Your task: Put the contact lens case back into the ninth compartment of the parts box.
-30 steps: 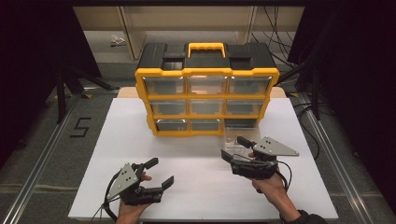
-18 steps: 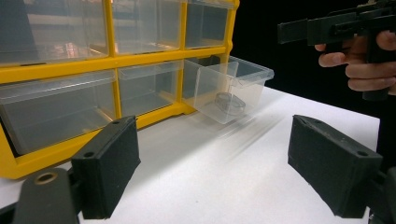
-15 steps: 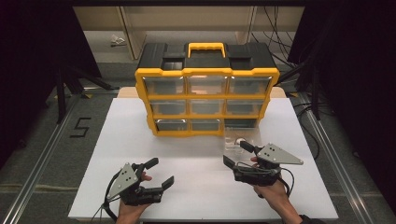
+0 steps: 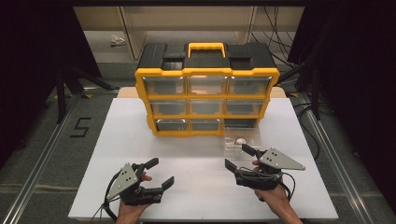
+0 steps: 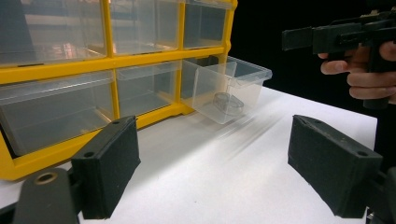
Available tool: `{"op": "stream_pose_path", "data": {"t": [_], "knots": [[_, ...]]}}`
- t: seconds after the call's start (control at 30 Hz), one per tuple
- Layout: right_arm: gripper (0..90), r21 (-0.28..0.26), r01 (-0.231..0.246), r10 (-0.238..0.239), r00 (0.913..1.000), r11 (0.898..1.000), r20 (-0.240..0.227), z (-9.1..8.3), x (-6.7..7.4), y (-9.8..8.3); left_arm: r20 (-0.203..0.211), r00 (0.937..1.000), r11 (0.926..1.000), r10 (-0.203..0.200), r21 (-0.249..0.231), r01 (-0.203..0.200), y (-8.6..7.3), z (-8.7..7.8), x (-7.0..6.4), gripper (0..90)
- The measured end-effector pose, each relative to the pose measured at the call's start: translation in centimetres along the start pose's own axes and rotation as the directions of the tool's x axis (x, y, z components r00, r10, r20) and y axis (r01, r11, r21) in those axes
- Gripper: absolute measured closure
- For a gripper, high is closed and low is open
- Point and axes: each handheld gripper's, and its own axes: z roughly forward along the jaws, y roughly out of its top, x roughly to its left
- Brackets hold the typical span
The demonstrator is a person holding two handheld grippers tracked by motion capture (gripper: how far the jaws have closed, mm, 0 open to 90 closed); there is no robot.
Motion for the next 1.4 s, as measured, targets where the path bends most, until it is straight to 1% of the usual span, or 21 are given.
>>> {"op": "stream_pose_path", "data": {"t": [0.23,0.83,1.0,1.23,1.3,1.4], "knots": [[20.1,-0.014,-0.003,0.003,0.9999,1.000,0.014,-0.3,-0.1,-0.5,0.010,1.0000,1.0000,0.001,0.008,-0.001,0.0,0.1,0.0,16.3],[18.4,-0.033,0.005,-0.004,0.9997,0.999,0.024,-0.9,0.1,-1.5,0.018,0.9998,0.9999,0.005,0.014,-0.005,-0.1,0.1,-0.1,16.1],[17.9,-0.038,0.010,-0.009,0.9995,0.999,0.029,-1.1,0.1,-1.7,0.017,0.9998,0.9999,0.006,0.010,-0.006,-0.1,0.0,-0.1,16.1],[17.4,-0.040,0.006,-0.005,0.9994,0.999,0.033,-1.5,0.2,-2.1,0.021,0.9998,0.9999,0.008,0.008,-0.008,-0.1,0.1,-0.2,16.1],[17.1,-0.039,0.009,-0.007,0.9995,0.999,0.030,-1.5,0.3,-2.3,0.020,0.9998,0.9999,0.008,0.006,-0.008,-0.1,0.1,-0.1,16.1],[16.9,-0.035,0.025,-0.024,0.9993,0.999,0.030,-1.6,0.5,-2.5,0.018,0.9998,1.0000,0.005,0.006,-0.005,-0.1,0.0,-0.1,16.1]]}}
